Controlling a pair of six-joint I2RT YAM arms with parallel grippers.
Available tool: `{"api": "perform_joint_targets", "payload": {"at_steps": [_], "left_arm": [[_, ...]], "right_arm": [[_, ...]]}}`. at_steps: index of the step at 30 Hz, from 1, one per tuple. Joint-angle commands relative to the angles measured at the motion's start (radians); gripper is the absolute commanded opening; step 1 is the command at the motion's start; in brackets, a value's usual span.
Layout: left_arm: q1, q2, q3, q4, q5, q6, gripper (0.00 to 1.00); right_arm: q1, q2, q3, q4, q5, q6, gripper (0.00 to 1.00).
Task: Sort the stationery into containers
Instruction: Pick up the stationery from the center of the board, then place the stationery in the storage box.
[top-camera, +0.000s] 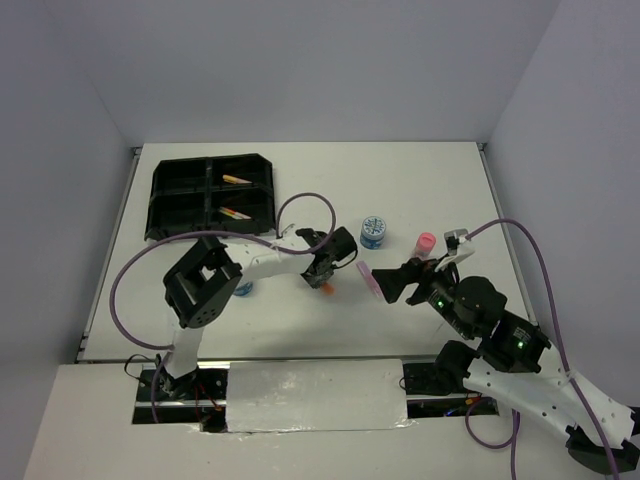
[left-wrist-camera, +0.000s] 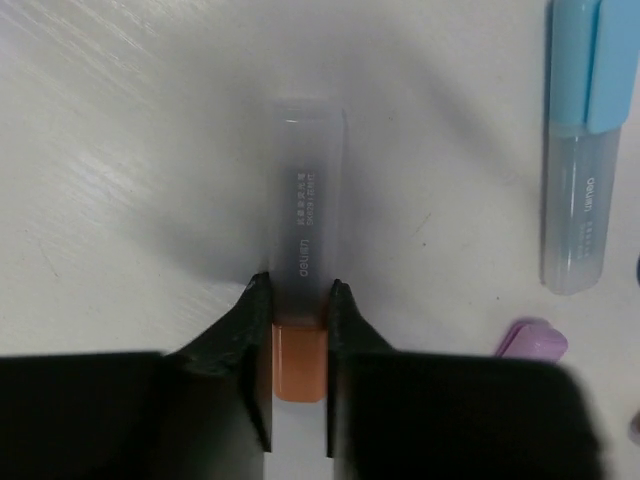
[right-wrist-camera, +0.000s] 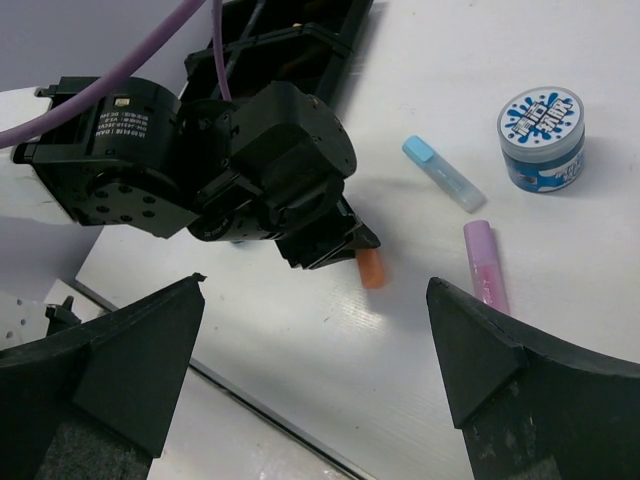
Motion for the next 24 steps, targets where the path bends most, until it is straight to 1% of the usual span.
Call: {"api": "perform_joint_targets", "payload": {"at_steps": [1, 2, 4, 7, 8, 9, 11, 12, 14, 15, 17, 18, 19, 20, 21, 22, 23, 24], "left_arm": [[0.019, -0.015, -0.093, 0.027, 0.070, 0.042, 0.06], [0.031, -0.043, -0.126, 0.071, 0.078, 0.071, 0.00], [0.038, -0.081, -0.143, 0.103, 0.074, 0.097, 0.00], [0.044, -0.188, -0.131, 0.068, -0.043, 0.122, 0.00], [0.047, -0.217, -0.124, 0.046, -0.111, 0.123, 0.00], [0.065, -0.283, -0.125, 0.048, -0.143, 0.150, 0.00], [0.103, -0.346, -0.133, 0.073, -0.179, 0.195, 0.00], [0.164, -0.397, -0.137, 0.131, -0.180, 0.262, 0.00], [0.240, -0.440, -0.143, 0.191, -0.161, 0.318, 0.00], [0.317, -0.446, -0.140, 0.244, -0.135, 0.371, 0.00], [0.390, -0.452, -0.125, 0.298, -0.115, 0.416, 0.00], [0.450, -0.454, -0.120, 0.327, -0.111, 0.457, 0.00], [0.503, -0.448, -0.116, 0.413, -0.097, 0.511, 0.02], [0.528, -0.440, -0.113, 0.465, -0.083, 0.511, 0.03], [0.550, -0.428, -0.107, 0.516, -0.062, 0.560, 0.05], [0.571, -0.410, -0.072, 0.566, -0.048, 0.571, 0.07], [0.611, -0.364, -0.052, 0.591, -0.023, 0.606, 0.09], [0.628, -0.338, -0.030, 0.619, 0.015, 0.620, 0.09]], "right_arm": [[-0.005, -0.020, -0.004, 0.035, -0.002, -0.008, 1.00], [-0.005, -0.024, -0.006, 0.035, -0.006, -0.008, 1.00], [-0.005, -0.027, -0.006, 0.032, -0.008, -0.008, 1.00], [-0.005, -0.035, -0.009, 0.027, -0.008, -0.011, 1.00], [-0.005, -0.038, -0.009, 0.026, -0.008, -0.012, 1.00], [-0.004, -0.041, -0.011, 0.029, -0.008, -0.014, 1.00], [-0.005, -0.044, -0.012, 0.033, -0.011, -0.018, 1.00], [-0.005, -0.041, -0.014, 0.035, -0.013, -0.020, 1.00], [-0.005, -0.029, -0.014, 0.043, -0.020, -0.026, 1.00], [-0.005, -0.024, -0.012, 0.046, -0.022, -0.032, 1.00], [-0.004, -0.009, -0.012, 0.053, -0.034, -0.040, 1.00], [-0.005, -0.004, -0.015, 0.058, -0.039, -0.049, 1.00], [-0.005, 0.002, -0.017, 0.067, -0.040, -0.051, 1.00], [-0.004, 0.006, -0.020, 0.073, -0.040, -0.052, 1.00], [-0.005, 0.009, -0.023, 0.079, -0.045, -0.055, 1.00], [-0.004, 0.012, -0.024, 0.092, -0.054, -0.057, 1.00], [-0.005, 0.020, -0.026, 0.099, -0.059, -0.058, 1.00], [-0.005, 0.026, -0.029, 0.111, -0.063, -0.061, 1.00]]}}
